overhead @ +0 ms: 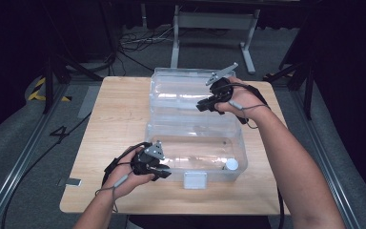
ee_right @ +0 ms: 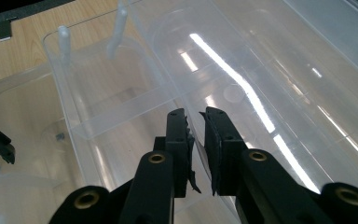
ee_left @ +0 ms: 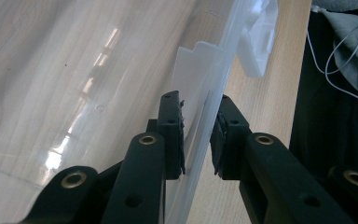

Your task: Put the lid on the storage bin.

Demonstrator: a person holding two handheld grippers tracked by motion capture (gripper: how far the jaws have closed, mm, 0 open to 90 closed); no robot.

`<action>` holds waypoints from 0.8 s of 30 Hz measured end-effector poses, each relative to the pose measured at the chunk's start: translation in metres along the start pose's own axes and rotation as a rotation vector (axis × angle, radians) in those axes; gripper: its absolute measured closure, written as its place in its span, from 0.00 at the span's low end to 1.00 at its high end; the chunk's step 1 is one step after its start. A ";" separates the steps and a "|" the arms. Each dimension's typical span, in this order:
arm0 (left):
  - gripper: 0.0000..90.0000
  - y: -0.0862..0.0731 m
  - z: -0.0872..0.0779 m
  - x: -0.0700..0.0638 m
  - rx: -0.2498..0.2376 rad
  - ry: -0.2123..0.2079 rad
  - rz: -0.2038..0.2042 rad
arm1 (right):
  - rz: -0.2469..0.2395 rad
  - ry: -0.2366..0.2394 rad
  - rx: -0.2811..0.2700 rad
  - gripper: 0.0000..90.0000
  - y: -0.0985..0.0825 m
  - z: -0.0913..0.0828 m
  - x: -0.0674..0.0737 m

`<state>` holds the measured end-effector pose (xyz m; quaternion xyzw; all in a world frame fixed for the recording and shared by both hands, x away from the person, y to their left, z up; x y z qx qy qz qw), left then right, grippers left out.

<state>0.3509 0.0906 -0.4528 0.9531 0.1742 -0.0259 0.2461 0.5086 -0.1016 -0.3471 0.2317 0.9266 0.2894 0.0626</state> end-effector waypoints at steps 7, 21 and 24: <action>0.84 -0.001 0.000 0.000 -0.007 -0.008 -0.012 | -0.012 -0.018 -0.009 0.90 -0.003 -0.002 0.004; 0.84 -0.001 0.000 0.000 -0.005 -0.008 -0.023 | -0.046 -0.019 -0.008 0.91 -0.004 -0.009 0.017; 0.84 -0.001 0.000 0.000 -0.006 -0.008 -0.023 | -0.051 -0.018 -0.006 0.91 -0.004 -0.010 0.019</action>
Point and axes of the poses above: each handheld gripper's, and its own axes: z roughly forward along the jaws, y roughly out of its top, x roughly to its left, the point moved 6 cm from there along z, roughly forward along the jaws, and after that the axes turned 8 degrees about x, right-handed, at the moved point
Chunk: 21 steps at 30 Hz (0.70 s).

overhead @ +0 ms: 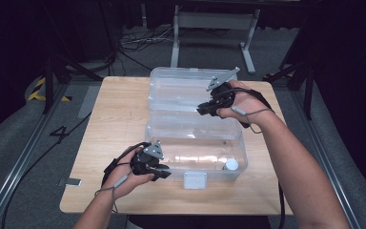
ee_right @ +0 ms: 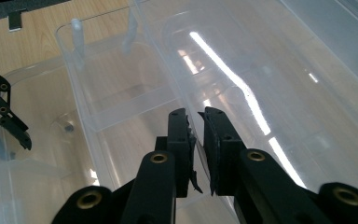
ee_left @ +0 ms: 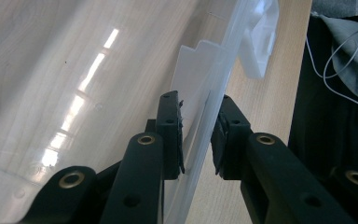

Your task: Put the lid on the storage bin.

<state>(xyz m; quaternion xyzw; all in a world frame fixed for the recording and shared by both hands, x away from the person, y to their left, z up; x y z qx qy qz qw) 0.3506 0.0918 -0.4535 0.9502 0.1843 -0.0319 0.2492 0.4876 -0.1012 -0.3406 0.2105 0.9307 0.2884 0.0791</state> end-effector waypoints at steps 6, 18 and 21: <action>0.84 0.000 0.000 0.000 0.000 -0.002 -0.003 | -0.009 0.008 0.006 0.91 -0.001 -0.003 0.005; 0.84 0.000 0.000 0.000 -0.002 -0.004 -0.004 | -0.054 0.013 0.012 0.93 -0.003 -0.008 0.014; 0.84 0.000 0.000 0.000 -0.003 -0.004 -0.005 | -0.062 0.018 0.014 0.93 -0.004 -0.009 0.016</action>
Point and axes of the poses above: each handheld gripper's, and its own axes: z roughly forward along the jaws, y roughly out of its top, x roughly to its left, the point moved 6 cm from there along z, roughly forward along the jaws, and after that the axes turned 8 degrees about x, right-handed, at the moved point
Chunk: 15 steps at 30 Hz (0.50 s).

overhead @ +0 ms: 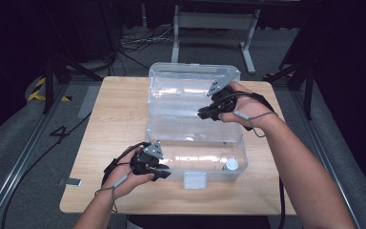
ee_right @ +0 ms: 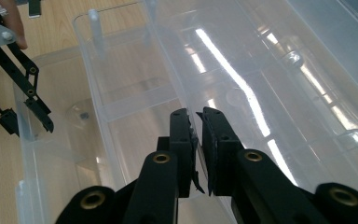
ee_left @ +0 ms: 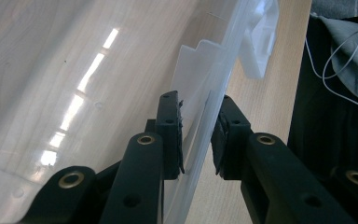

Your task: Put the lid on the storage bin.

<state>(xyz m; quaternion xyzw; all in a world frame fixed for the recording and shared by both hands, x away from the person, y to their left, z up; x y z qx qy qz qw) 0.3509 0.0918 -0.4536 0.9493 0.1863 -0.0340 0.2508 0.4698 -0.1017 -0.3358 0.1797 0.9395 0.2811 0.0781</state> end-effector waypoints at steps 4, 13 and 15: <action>0.83 0.000 0.000 0.000 -0.001 0.000 -0.001 | -0.028 0.000 0.002 0.94 -0.001 -0.002 0.003; 0.83 0.000 0.000 0.000 -0.005 0.000 -0.002 | -0.092 0.017 0.008 0.95 -0.003 -0.005 0.009; 0.83 0.000 0.000 0.000 -0.005 0.000 -0.002 | -0.107 0.015 0.009 0.95 -0.003 -0.005 0.010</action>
Point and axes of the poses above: each handheld gripper's, and its own axes: z roughly forward along the jaws, y roughly out of its top, x roughly to its left, the point moved 6 cm from there along z, roughly forward along the jaws, and after that the axes turned 8 degrees about x, right-handed, at the moved point
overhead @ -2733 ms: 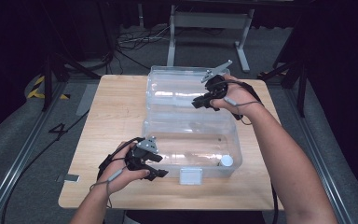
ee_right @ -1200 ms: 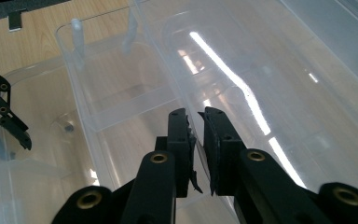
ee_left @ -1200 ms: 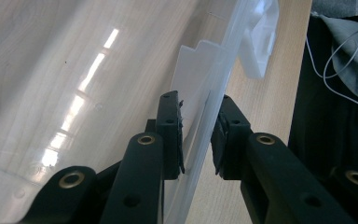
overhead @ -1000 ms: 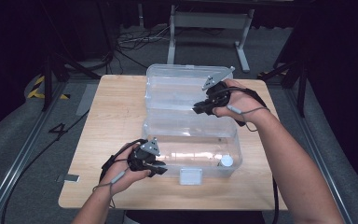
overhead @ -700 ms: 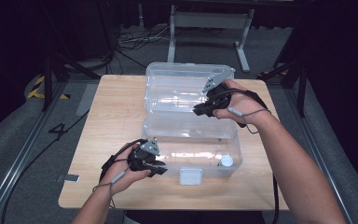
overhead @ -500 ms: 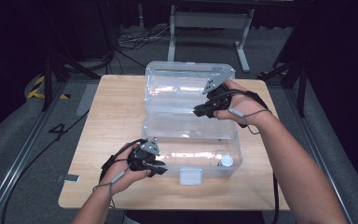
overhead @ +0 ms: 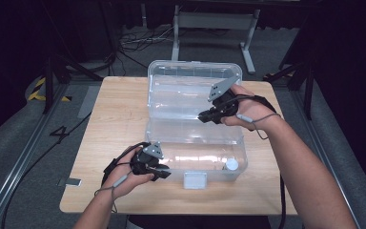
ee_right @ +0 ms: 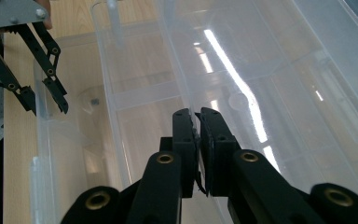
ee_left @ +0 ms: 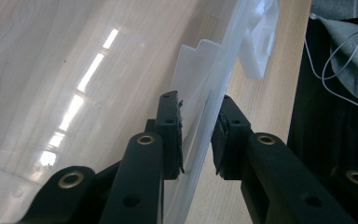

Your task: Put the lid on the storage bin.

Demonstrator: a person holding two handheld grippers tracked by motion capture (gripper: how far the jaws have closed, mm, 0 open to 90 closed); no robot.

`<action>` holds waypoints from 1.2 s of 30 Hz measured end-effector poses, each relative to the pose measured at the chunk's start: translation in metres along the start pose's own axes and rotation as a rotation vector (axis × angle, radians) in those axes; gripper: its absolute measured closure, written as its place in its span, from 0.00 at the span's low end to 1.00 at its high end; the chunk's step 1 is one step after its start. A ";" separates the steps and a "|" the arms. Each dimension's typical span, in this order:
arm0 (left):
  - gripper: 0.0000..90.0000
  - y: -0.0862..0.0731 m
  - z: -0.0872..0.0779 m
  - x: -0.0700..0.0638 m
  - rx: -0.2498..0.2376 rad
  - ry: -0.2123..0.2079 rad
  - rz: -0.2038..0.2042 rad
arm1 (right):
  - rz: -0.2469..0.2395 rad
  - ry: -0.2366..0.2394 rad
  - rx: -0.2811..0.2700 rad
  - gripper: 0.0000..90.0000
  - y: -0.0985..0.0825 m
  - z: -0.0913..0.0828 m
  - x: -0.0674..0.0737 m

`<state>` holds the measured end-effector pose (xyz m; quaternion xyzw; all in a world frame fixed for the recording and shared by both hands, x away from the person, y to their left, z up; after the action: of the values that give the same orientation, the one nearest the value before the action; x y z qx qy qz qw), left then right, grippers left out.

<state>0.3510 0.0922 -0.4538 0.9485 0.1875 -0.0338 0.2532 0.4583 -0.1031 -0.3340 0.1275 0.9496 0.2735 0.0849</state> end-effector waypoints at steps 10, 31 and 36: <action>0.83 0.000 0.000 0.000 -0.003 0.000 -0.003 | -0.035 0.003 0.001 0.96 -0.002 -0.002 0.005; 0.83 0.000 0.000 0.000 -0.002 -0.002 -0.004 | -0.075 0.002 0.016 0.96 -0.006 -0.005 0.020; 0.83 -0.001 0.000 0.000 -0.002 -0.003 -0.004 | -0.088 0.004 0.026 0.96 -0.007 -0.005 0.024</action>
<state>0.3507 0.0927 -0.4539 0.9479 0.1889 -0.0353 0.2542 0.4328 -0.1043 -0.3357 0.0862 0.9580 0.2572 0.0935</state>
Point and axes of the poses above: each handheld gripper's, and its own axes: z roughly forward along the jaws, y roughly out of its top, x roughly to its left, the point moved 6 cm from there along z, roughly forward along the jaws, and after that the axes turned 8 degrees about x, right-handed, at the moved point
